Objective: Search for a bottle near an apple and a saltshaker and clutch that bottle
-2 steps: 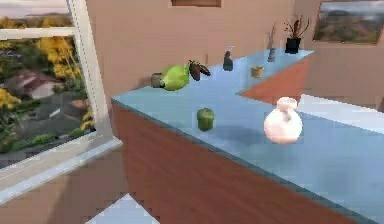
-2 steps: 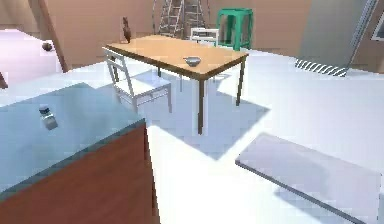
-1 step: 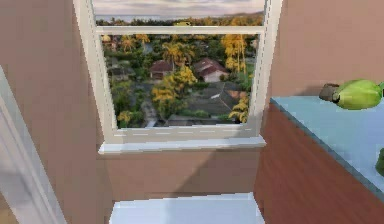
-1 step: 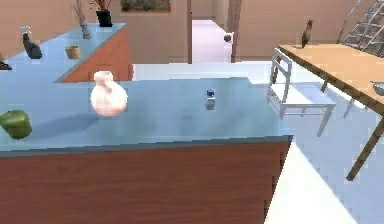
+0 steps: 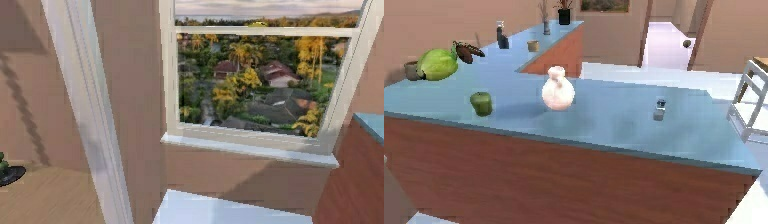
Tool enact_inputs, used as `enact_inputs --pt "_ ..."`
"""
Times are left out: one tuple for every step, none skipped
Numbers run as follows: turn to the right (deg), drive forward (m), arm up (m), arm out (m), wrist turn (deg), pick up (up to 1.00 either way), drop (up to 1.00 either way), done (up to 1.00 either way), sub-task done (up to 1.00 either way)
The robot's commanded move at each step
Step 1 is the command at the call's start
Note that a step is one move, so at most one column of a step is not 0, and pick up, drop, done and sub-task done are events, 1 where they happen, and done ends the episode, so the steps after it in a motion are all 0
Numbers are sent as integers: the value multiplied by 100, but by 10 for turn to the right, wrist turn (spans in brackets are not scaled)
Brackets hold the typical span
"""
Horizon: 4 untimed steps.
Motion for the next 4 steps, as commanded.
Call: enact_inputs --pt "0 0 50 0 0 0 0 0 0" --pt "0 0 38 0 0 0 0 0 0" --pt "0 0 0 50 0 0 0 0 0" --pt "0 0 0 0 450 0 0 0 0"
